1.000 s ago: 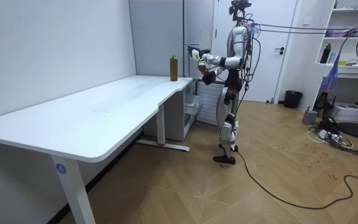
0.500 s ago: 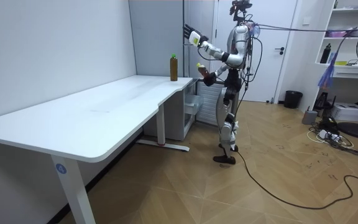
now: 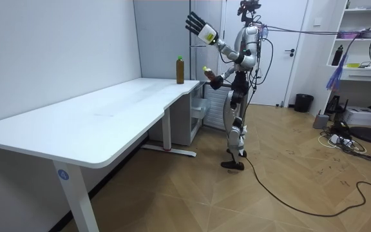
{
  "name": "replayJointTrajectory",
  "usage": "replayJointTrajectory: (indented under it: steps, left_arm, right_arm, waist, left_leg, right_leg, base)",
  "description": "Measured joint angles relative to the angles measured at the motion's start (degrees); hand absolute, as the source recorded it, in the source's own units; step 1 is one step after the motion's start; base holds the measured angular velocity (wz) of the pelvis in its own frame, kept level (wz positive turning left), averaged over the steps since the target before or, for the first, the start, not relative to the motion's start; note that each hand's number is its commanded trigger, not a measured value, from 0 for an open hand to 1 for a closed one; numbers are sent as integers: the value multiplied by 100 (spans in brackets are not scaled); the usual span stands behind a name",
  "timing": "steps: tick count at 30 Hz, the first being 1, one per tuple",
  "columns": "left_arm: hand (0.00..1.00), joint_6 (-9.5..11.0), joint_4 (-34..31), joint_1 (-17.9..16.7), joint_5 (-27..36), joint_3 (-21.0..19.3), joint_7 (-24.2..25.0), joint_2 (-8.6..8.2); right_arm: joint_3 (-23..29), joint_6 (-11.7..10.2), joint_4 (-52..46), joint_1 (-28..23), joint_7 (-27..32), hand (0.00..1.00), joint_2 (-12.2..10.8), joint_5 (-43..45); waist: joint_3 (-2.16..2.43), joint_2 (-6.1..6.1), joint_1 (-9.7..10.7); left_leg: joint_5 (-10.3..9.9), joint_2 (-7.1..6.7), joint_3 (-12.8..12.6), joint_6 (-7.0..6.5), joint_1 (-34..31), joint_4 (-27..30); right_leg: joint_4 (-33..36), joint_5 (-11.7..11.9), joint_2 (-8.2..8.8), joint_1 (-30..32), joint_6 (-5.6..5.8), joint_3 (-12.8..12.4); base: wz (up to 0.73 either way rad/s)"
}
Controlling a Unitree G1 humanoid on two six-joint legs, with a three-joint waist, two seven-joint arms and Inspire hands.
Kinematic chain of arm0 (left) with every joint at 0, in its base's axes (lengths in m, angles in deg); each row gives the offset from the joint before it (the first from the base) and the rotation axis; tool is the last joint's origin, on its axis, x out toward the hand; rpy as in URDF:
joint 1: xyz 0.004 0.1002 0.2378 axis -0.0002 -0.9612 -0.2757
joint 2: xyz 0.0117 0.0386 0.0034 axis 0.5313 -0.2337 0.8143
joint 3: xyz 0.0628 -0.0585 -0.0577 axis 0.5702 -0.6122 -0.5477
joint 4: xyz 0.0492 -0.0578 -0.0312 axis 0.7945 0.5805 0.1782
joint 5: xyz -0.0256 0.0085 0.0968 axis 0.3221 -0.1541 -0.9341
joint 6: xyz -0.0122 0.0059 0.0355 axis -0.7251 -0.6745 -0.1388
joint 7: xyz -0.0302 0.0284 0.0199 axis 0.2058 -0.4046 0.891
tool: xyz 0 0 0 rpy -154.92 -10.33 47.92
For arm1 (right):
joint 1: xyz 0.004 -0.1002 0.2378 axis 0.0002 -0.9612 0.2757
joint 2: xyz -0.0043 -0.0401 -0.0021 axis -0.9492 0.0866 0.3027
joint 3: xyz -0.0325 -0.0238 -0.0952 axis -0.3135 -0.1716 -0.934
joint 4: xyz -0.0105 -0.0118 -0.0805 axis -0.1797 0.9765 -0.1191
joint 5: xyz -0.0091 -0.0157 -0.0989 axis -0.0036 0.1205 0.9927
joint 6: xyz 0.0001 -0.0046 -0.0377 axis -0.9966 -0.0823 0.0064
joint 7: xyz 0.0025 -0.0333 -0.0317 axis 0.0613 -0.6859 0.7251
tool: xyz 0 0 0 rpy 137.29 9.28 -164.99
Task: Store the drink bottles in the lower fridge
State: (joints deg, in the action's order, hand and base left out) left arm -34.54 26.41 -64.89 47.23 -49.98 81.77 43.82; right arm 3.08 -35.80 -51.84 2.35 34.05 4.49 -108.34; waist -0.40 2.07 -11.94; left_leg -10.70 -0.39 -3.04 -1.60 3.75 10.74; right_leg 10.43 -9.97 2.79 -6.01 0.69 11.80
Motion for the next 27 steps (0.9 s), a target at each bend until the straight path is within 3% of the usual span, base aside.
replayJointTrajectory:
  steps: [3, 6, 8, 10, 14, 17, 21, 27]
  left_arm:
    - [0, 129, 568, -119, -226, -181, -577, 2]
    - [0, 118, 1499, -370, -294, -174, -949, -4]
    - [0, 103, 2152, -538, -466, -90, -1159, -5]
    - [0, 64, 2865, -769, -500, 281, -1413, -13]
    - [0, 14, 4326, -942, -456, 969, -1498, -37]
    - [0, -98, 5014, -960, -284, 1407, -1644, -47]
    - [0, -128, 5760, -1010, -225, 1764, -1674, -47]
    - [0, -504, 6844, -1257, -342, 1934, -1420, -53]
  right_arm:
    - [38, 4, -94, -10, 97, 100, 14, 4]
    - [37, 10, -99, -15, 113, 100, -79, 7]
    - [22, 77, -99, -15, 116, 100, -142, 9]
    - [-55, 129, -137, -10, 210, 100, -171, 1]
    - [-216, 129, -110, -8, 415, 100, -182, -25]
    - [-293, 138, 6, 46, 500, 100, -145, -30]
    - [-296, 151, 38, 81, 589, 100, -147, -68]
    - [-308, 386, 75, 133, 674, 100, -151, -106]
  waist:
    - [-6, 13, -97]
    - [13, 15, -114]
    - [14, -6, -117]
    - [-5, -77, -110]
    - [-14, -240, -100]
    - [-16, -311, -117]
    - [-19, -263, -99]
    - [-31, -229, -81]
  left_leg:
    - [0, -29, 3, 0, 78, -21]
    - [0, -24, 33, 0, 166, -90]
    - [0, -26, 33, 2, 186, -95]
    - [0, -36, 50, 1, 144, -79]
    - [-1, -32, 46, 2, 92, -19]
    - [-2, -30, 46, 1, 91, -44]
    - [-4, -28, 46, 0, 114, -117]
    - [-7, -30, 27, 4, 137, -135]
  right_leg:
    - [-71, 0, 3, -111, 0, 15]
    - [-77, -10, 12, -204, 16, 91]
    - [-90, -14, 12, -219, 19, 99]
    - [-169, -19, 15, -219, 21, 104]
    - [-181, -16, 7, -187, 16, 91]
    - [-173, -13, 6, -217, 17, 94]
    - [-174, -13, 6, -212, 17, 76]
    - [-177, -13, -1, -214, 17, 84]
  base:
    - [1]
    - [6]
    - [0]
    - [5]
    - [1]
    - [0]
    - [-1]
    - [-1]
